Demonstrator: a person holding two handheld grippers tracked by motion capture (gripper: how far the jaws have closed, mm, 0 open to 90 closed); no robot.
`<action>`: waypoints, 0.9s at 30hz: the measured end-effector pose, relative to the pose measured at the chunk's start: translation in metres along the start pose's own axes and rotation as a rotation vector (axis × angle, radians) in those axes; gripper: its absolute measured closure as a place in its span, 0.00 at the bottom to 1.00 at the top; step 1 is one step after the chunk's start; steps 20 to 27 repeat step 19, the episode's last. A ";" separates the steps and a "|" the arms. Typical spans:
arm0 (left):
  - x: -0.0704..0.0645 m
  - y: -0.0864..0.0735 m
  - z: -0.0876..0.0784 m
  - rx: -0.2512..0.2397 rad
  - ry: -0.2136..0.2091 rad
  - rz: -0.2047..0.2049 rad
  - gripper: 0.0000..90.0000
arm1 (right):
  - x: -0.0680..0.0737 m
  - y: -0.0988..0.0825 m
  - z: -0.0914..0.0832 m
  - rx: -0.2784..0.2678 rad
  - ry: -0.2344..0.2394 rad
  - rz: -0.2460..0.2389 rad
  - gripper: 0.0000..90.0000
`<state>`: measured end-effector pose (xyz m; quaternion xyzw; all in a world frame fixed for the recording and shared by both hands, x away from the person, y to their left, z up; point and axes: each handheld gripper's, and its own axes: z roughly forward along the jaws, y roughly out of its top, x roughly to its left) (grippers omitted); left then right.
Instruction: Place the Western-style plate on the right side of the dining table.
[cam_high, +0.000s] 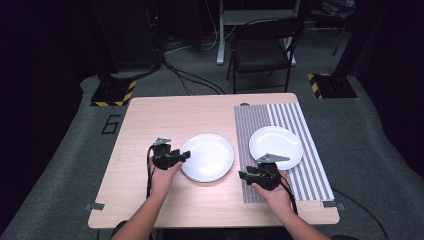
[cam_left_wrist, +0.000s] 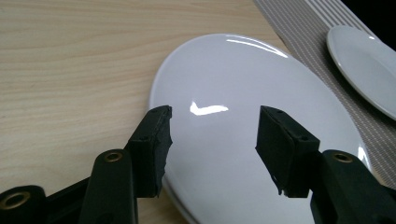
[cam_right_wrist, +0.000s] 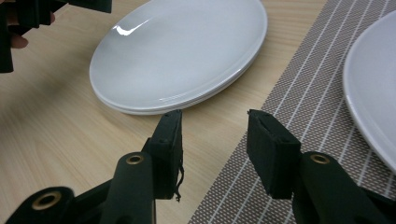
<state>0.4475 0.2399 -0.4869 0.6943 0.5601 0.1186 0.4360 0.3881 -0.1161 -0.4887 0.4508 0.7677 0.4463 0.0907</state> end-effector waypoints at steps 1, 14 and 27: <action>0.002 -0.001 0.000 0.002 0.005 -0.001 0.50 | 0.001 -0.001 0.001 0.003 0.004 -0.007 0.61; 0.032 -0.014 0.002 0.015 0.072 -0.038 0.50 | 0.007 -0.016 0.020 0.040 -0.003 -0.110 0.59; 0.039 -0.014 0.003 0.025 0.105 -0.031 0.48 | 0.009 -0.018 0.023 0.045 -0.012 -0.151 0.56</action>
